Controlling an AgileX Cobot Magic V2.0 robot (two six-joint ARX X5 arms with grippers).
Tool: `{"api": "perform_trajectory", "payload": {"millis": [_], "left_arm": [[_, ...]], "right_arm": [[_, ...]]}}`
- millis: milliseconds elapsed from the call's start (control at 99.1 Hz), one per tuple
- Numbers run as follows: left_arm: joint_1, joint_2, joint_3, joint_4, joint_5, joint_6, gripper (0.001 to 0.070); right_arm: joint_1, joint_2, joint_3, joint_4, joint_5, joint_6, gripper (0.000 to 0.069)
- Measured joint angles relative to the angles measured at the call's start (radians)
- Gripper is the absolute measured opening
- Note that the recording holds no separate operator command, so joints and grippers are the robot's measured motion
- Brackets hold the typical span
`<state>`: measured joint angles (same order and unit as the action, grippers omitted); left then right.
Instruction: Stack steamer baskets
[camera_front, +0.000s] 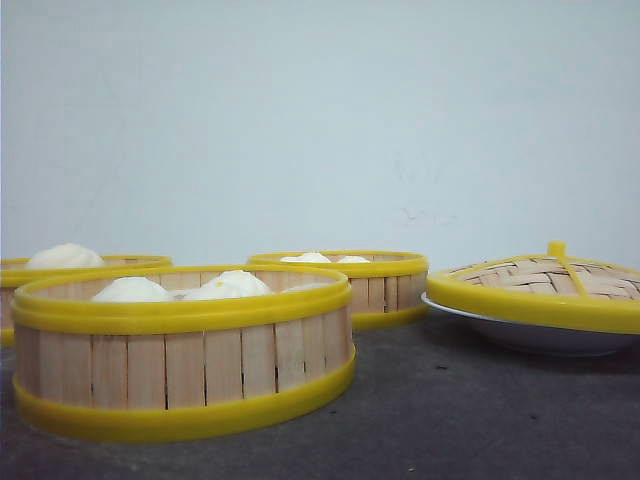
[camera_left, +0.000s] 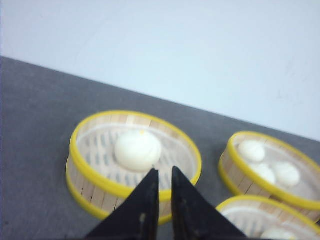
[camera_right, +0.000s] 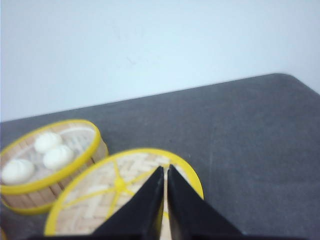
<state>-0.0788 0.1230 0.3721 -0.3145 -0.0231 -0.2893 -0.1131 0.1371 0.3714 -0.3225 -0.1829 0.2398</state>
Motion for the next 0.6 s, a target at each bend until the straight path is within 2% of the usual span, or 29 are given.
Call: {"api": "perform_trajectory", "payload": {"millis": [141, 323, 404, 595], "left_arm": [[0.0, 0.144, 0.153, -0.099, 0.001, 0.022, 0.0018], [0.0, 0.328, 0.311, -0.154, 0.003, 0.11, 0.0018], [0.0, 0.392, 0.332, -0.167, 0.003, 0.144, 0.0018], [0.0, 0.498, 0.333, -0.194, 0.003, 0.175, 0.0018]], "right_arm": [[0.005, 0.18, 0.148, -0.095, -0.001, -0.018, 0.0008], [0.03, 0.431, 0.325, -0.189, 0.001, -0.104, 0.0008], [0.05, 0.522, 0.369, -0.194, 0.022, -0.129, 0.0008], [0.127, 0.68, 0.379, -0.195, 0.123, -0.159, 0.0008]]}}
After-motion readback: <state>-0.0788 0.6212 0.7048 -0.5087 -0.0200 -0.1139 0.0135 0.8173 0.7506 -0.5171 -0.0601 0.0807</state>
